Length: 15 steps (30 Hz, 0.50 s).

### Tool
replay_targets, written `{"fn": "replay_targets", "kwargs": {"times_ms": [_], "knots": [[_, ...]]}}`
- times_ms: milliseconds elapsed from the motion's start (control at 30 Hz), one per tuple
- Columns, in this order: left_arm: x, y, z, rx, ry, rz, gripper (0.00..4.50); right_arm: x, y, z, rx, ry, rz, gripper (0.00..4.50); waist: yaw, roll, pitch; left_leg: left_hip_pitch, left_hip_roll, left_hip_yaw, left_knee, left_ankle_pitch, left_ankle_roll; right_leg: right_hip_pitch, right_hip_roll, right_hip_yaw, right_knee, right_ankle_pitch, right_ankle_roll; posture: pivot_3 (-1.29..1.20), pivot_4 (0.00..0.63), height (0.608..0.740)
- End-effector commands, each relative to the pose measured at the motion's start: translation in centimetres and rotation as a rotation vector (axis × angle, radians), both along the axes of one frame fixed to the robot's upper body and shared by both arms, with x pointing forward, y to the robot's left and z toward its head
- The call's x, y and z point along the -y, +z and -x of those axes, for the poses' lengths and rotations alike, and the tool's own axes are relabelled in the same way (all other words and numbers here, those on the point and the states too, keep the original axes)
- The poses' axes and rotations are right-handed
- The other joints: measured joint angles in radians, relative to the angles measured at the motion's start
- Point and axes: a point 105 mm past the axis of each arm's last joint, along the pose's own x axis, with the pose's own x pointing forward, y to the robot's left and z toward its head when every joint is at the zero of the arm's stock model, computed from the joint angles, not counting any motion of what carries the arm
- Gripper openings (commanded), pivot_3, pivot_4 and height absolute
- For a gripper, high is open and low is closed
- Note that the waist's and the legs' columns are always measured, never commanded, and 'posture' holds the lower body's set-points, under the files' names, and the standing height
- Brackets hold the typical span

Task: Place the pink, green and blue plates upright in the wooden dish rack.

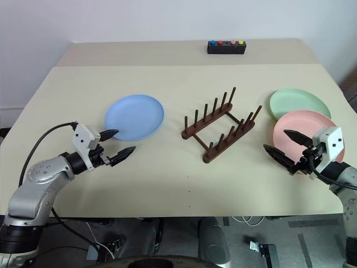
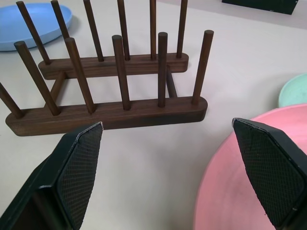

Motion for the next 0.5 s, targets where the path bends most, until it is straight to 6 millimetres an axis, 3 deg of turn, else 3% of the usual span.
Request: {"fn": "replay_targets", "kwargs": {"times_ms": [33, 333, 433, 500], "knots": [[1.5, 1.0, 0.8, 0.024, -0.081, 0.001, 4.5, -0.8, 1.0, 0.3, 0.05, 0.023, 0.01, 4.4, 0.001, 0.0, 0.0, 0.0, 0.0, 0.0, 0.0, 0.0, 0.0, 0.0, 0.0, 0.0, 0.0, 0.0, 0.0, 0.0, 0.15, 0.74], [6.4, -1.5, 2.9, -0.072, -0.398, -0.122, 4.5, -2.8, 0.3, 1.4, 0.047, 0.029, -0.027, 4.4, 0.001, 0.0, 0.0, 0.0, 0.0, 0.0, 0.0, 0.0, 0.0, 0.0, 0.0, 0.0, 0.0, 0.0, 0.0, 0.0, 0.15, 0.74], [9.0, -1.2, 3.4, -0.081, -0.525, -0.08, 3.65, -3.0, 0.7, 2.3, 0.057, 0.017, -0.029, 4.5, 0.004, 0.0, 0.0, -0.001, 0.0, 0.0, 0.0, 0.0, 0.0, 0.0, 0.0, 0.0, 0.0, 0.0, 0.0, 0.0, 0.15, 0.74], [10.2, -1.5, 3.3, -0.08, -0.567, -0.086, 2.61, -2.9, 0.3, 3.0, 0.042, 0.006, -0.028, 4.5, 0.006, 0.0, 0.0, -0.001, 0.0, 0.0, 0.001, 0.0, 0.0, 0.0, 0.0, 0.0, 0.0, 0.0, 0.0, 0.0, 0.15, 0.74]]}}
